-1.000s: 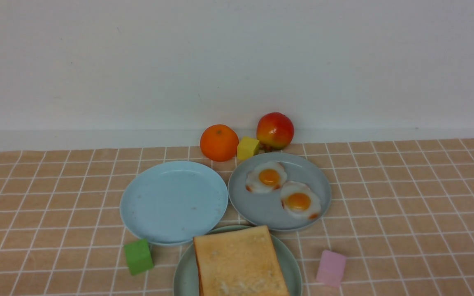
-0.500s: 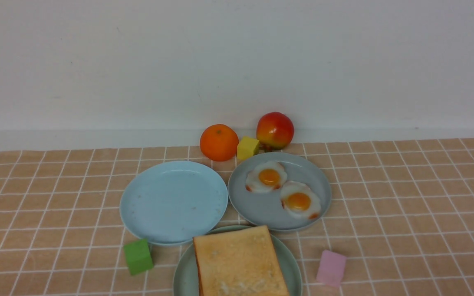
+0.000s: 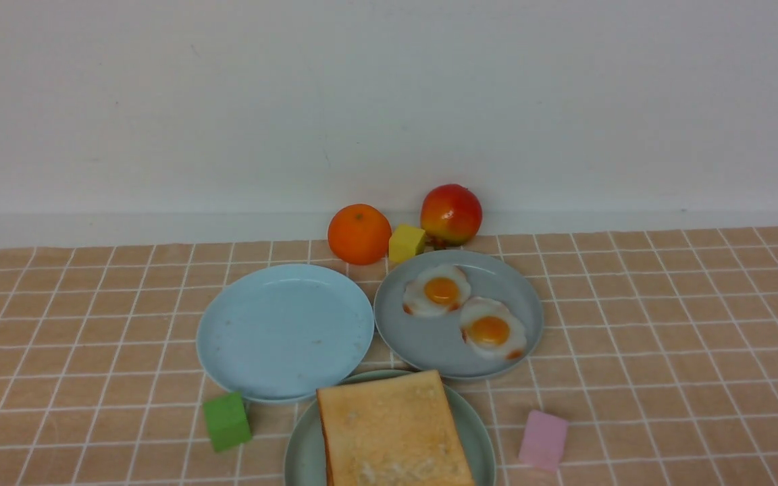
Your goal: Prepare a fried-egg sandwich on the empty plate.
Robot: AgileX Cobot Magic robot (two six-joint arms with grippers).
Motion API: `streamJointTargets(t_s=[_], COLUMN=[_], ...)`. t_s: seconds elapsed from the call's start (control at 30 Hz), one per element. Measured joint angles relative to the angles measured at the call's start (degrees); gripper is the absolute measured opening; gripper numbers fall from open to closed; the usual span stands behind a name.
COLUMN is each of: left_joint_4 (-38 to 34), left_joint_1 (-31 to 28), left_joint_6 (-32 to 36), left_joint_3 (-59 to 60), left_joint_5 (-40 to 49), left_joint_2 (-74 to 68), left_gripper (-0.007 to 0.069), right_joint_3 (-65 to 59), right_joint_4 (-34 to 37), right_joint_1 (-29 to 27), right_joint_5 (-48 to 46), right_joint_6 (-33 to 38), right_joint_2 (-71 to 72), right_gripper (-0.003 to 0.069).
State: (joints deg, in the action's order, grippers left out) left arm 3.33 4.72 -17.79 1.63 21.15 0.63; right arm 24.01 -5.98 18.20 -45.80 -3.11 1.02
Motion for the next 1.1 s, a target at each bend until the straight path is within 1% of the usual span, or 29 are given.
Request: streamJointTargets(t_s=[0.1,0.17,0.23,0.3,0.33,0.37,0.47,0.53,0.6,1.1], left_joint_4=[0.0,0.0,0.0,0.0,0.0,0.0,0.0,0.0,0.1,0.2], left_joint_1=[0.0,0.0,0.0,0.0,0.0,0.0,0.0,0.0,0.0,0.0], left_joint_6=[0.0,0.0,0.0,0.0,0.0,0.0,0.0,0.0,0.0,0.0], left_joint_3=[0.0,0.0,0.0,0.0,0.0,0.0,0.0,0.0,0.0,0.0], left_joint_5=[0.0,0.0,0.0,0.0,0.0,0.0,0.0,0.0,0.0,0.0], left_joint_2=[0.0,0.0,0.0,0.0,0.0,0.0,0.0,0.0,0.0,0.0], left_gripper=[0.0004,0.0004,0.0007,0.0007,0.0007,0.0007,0.0008,0.0008,0.0013,0.003], right_joint_3=[-1.8,-3.0,-7.3,-11.3,-11.8,-16.2,-22.7,-24.4,-24.7,-24.8], right_joint_4=[1.7,2.2,3.4,3.7,3.7,3.7,3.9,4.0,3.8,3.4], right_joint_1=[-6.2,-8.0,-11.8,-14.1,-14.3,-16.2,-18.6,-19.4,-20.1,-20.2], right_joint_5=[3.7,6.2,12.7,16.7,17.1,20.1,22.2,21.5,22.9,23.5], right_joint_6=[0.0,0.0,0.0,0.0,0.0,0.0,0.0,0.0,0.1,0.1], right_joint_2=[0.0,0.0,0.0,0.0,0.0,0.0,0.0,0.0,-0.1,-0.1], right_gripper=[0.0033,0.0032,0.0032,0.0034,0.0035,0.0038,0.0043,0.0043,0.0046,0.007])
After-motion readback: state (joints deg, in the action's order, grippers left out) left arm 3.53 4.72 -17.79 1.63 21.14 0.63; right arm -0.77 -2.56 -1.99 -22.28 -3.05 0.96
